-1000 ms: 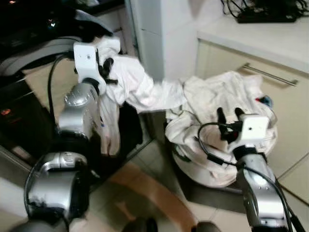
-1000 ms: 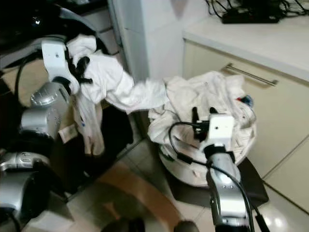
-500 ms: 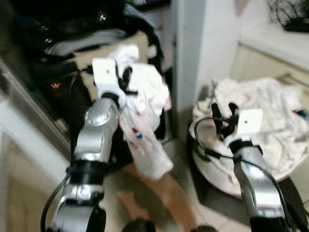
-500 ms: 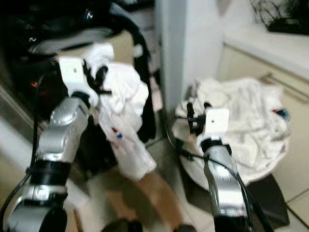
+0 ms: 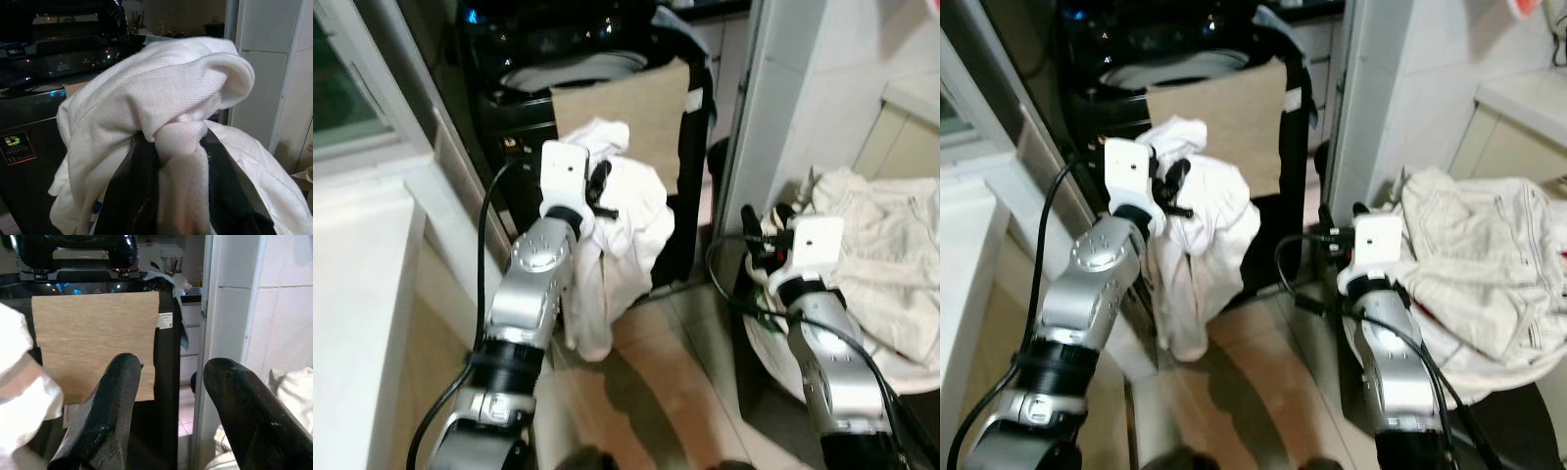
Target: Clothes washing
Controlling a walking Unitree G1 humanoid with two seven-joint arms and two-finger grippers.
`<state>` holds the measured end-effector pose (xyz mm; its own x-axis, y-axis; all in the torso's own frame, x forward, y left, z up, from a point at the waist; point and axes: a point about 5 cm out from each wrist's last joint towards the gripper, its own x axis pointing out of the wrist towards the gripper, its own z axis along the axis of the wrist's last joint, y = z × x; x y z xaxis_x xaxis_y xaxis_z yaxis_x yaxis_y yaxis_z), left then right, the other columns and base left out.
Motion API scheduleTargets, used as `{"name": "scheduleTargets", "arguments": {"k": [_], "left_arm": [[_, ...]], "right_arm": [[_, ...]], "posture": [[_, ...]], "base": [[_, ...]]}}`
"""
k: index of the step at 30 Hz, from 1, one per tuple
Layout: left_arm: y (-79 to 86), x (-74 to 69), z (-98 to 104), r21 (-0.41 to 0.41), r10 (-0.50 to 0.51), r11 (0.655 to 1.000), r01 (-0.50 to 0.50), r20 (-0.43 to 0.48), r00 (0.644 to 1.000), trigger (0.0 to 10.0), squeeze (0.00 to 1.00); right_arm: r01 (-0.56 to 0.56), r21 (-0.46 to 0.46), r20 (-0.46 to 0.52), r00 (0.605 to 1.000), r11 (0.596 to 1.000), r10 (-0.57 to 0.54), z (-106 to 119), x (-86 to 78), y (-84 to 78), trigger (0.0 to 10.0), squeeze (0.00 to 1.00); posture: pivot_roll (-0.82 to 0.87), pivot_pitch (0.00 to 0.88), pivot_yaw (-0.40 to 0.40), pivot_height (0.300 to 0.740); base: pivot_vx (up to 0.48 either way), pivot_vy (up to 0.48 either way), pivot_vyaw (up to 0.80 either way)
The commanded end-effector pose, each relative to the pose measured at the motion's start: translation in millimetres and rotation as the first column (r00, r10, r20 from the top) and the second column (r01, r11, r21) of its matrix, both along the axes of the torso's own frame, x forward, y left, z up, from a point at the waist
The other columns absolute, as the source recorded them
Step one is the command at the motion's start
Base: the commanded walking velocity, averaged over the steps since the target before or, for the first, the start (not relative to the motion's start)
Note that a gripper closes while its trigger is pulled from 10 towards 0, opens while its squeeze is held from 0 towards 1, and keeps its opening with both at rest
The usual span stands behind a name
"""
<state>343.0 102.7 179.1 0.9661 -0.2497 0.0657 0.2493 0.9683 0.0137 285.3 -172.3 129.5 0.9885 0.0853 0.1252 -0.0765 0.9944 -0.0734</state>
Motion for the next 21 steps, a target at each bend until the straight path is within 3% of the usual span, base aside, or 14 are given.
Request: {"name": "scheduleTargets", "arguments": {"k": [1, 7, 12, 21], "left_arm": [[2.3, 1.7, 12.0, 0.009, 0.006, 1.000, -0.006, 0.048, 0.999, 10.0, 0.00], [-1.8, 2.2, 11.4, 0.017, -0.002, 1.000, 0.001, 0.047, 0.999, 10.0, 0.00], [-2.2, 1.5, 10.7, 0.013, -0.008, 1.000, 0.007, 0.042, 0.999, 10.0, 0.00], [2.2, 4.0, 8.6, 0.039, 0.016, 0.999, -0.017, 0.030, 0.999, 10.0, 0.00]], "right_arm": [[0.014, 0.008, -0.006, 1.000, 1.000, -0.014, -2.7, -0.7, -0.2, 10.0, 0.00], [-0.018, -0.020, 0.006, 1.000, 1.000, 0.018, -1.0, -2.7, 2.5, 10.0, 0.00], [-0.020, -0.027, 0.009, 1.000, 0.999, 0.020, -0.4, -2.2, 3.6, 10.0, 0.00], [0.007, -0.028, 0.001, 1.000, 1.000, -0.007, -2.3, -1.3, 2.5, 10.0, 0.00]], "posture": [[-0.22, 0.000, 0.100, 0.727], [-0.23, 0.000, 0.103, 0.727], [-0.23, 0.000, 0.103, 0.727], [-0.22, 0.000, 0.102, 0.727]], "base": [[0.000, 0.000, 0.00], [0.000, 0.000, 0.20], [0.000, -0.417, 0.56], [0.288, -0.295, 0.52]]}}
